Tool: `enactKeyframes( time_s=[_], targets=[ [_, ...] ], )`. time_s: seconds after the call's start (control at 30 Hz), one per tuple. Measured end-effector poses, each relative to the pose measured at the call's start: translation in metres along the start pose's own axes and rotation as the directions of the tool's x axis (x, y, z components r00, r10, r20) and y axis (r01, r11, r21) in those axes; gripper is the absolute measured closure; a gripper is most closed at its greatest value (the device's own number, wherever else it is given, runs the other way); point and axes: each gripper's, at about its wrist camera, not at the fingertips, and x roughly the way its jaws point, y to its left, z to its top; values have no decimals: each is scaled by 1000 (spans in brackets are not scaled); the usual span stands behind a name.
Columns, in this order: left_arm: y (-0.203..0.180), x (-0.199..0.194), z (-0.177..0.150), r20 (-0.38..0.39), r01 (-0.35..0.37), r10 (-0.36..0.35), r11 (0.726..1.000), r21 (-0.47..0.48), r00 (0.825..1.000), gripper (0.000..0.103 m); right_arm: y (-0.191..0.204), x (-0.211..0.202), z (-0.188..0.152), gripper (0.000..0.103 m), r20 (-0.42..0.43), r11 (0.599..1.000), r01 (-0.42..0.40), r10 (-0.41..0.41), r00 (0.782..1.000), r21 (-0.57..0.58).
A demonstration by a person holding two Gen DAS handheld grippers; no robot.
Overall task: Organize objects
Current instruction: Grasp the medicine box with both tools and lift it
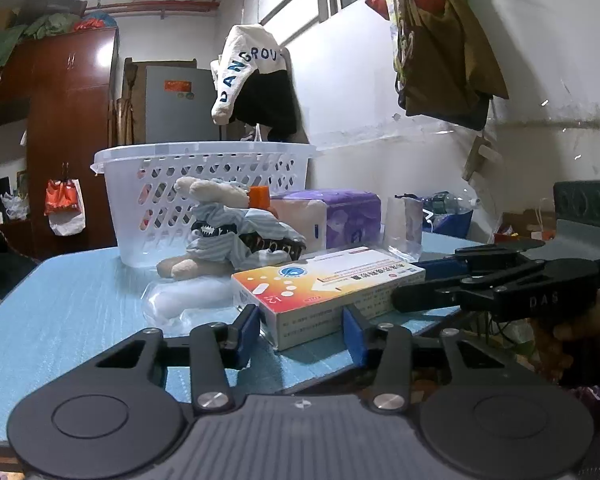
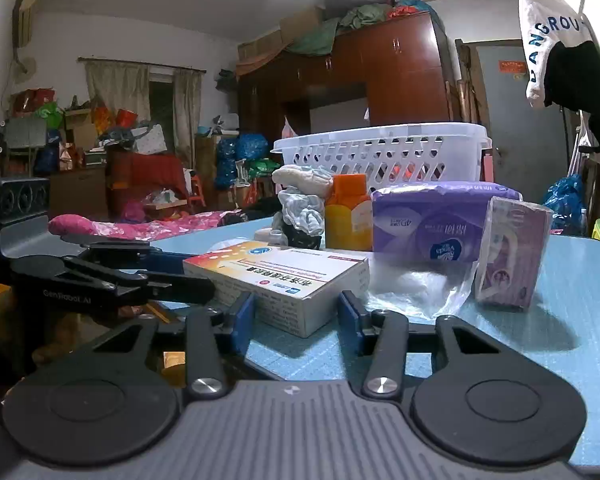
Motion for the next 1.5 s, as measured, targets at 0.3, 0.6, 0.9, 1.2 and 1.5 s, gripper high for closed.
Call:
enactKeyframes(
  time_s=[0.3,0.6,0.9,1.2,1.5],
  targets=[
    [-5,-16,9,44,4,-6,999,32,999,57,6,-8,9,57,29,999,9,-8,1000,-41],
    [-6,-25,18,81,10,-14,999,48,997,58,8,-11,22,57,54,998,7,-4,999,-55],
    [-3,-26,30,109,6,-12,999,51,994,59,5,-10,28,57,68,999,1,2,998,-44],
    [21,-12,76,172,-29,21,999,41,985,59,-3,9,74,57,84,996,-2,10,996,-89],
    [75,46,159,178,-88,84,996,17,980,59,-24,69,158,58,49,996,18,-14,999,-88]
  ],
)
